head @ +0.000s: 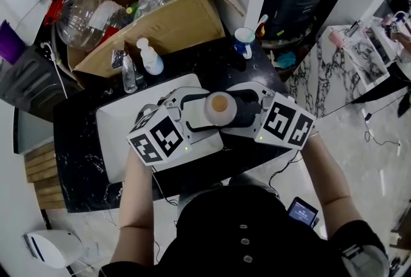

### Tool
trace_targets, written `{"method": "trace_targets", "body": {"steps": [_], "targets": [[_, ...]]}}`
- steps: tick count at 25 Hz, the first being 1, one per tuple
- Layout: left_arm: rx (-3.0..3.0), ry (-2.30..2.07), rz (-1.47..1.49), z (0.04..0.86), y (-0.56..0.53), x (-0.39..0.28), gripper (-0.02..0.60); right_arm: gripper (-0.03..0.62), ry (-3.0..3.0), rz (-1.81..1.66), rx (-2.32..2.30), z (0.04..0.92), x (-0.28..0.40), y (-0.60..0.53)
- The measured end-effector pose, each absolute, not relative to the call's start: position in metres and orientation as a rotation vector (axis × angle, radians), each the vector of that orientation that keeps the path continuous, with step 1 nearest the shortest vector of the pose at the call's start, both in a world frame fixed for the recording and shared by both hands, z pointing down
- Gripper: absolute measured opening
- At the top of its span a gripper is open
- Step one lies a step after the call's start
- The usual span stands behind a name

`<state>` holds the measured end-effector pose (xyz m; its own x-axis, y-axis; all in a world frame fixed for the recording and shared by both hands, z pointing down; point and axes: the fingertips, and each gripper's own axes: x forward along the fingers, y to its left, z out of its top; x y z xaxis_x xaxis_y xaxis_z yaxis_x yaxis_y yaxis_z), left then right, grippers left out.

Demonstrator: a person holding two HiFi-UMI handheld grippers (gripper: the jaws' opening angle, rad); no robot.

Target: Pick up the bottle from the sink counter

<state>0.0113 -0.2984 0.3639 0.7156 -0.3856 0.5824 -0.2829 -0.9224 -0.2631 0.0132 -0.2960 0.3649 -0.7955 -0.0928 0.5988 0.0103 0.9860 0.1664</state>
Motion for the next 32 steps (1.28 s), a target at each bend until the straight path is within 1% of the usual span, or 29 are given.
{"method": "trace_targets", "body": {"steps": [15,32], "targets": [[-2.707,0.538,-0.987,0.343,-0.289,0.012,0.336,0.344,-2.508,-0.275,0.076,0.343,0.013,-0.286],[-2.685,0.500,-0.967,0.333,-0.281,0.014,0.336,0.344,-2.547,-0.270,0.113,0.333,0.014,-0.278]]}}
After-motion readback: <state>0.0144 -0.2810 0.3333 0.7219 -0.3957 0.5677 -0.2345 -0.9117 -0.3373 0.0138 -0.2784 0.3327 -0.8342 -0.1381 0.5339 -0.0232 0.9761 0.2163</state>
